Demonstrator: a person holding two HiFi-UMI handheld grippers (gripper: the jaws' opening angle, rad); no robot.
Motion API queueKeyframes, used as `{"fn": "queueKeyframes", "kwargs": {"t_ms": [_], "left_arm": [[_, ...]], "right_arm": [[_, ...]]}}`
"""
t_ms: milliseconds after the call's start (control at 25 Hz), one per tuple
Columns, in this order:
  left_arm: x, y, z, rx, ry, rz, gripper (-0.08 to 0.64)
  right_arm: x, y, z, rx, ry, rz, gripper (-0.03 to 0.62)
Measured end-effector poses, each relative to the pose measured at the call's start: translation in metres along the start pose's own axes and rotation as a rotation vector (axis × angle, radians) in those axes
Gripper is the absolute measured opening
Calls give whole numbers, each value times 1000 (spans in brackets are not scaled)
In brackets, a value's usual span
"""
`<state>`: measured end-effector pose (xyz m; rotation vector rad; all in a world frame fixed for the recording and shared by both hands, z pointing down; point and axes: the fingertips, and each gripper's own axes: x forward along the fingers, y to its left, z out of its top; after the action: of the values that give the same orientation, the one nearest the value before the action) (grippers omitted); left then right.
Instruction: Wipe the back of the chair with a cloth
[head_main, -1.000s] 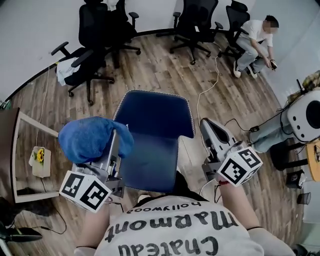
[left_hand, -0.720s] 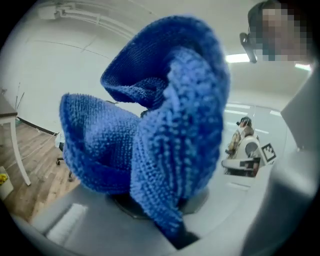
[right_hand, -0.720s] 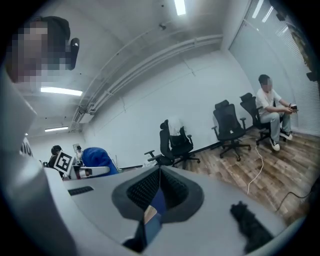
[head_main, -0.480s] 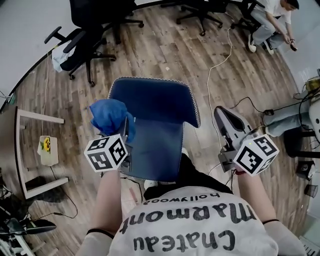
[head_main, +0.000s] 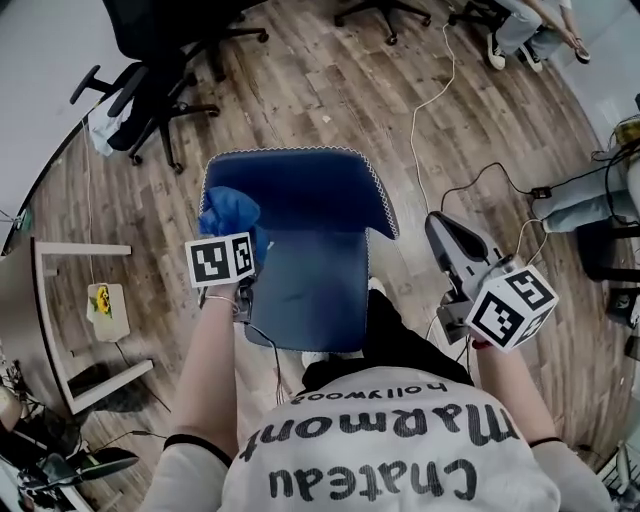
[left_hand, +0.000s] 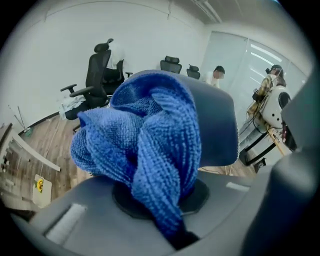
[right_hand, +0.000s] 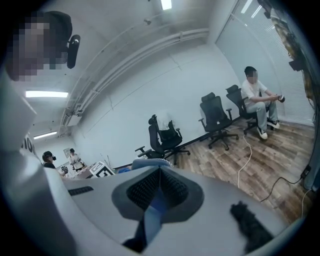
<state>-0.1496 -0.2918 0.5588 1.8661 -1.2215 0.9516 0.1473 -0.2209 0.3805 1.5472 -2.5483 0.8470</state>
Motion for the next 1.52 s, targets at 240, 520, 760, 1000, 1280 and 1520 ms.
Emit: {"fn": "queueKeyframes", "kwargs": {"t_ms": [240, 520, 760, 1000, 1280, 1520], "left_arm": [[6, -4, 31, 104, 9, 22, 37], [18, -68, 49, 195, -33, -101, 38], [30, -127, 37, 303, -15, -241, 35], [45, -186, 24, 425, 30, -318, 37], [56, -231, 7, 532, 53, -371, 38], [46, -215, -13, 430, 75, -478, 35]], "right_arm": [[-3, -1, 2, 11, -18, -44, 15], [-19, -6, 6, -3, -44, -93, 15], [-39, -19, 2, 12, -59, -141, 15], [-55, -23, 0, 34, -83, -182, 15], [-76, -24, -4, 44, -109, -227, 15], [-82, -17, -7, 46, -119, -236, 15]]}}
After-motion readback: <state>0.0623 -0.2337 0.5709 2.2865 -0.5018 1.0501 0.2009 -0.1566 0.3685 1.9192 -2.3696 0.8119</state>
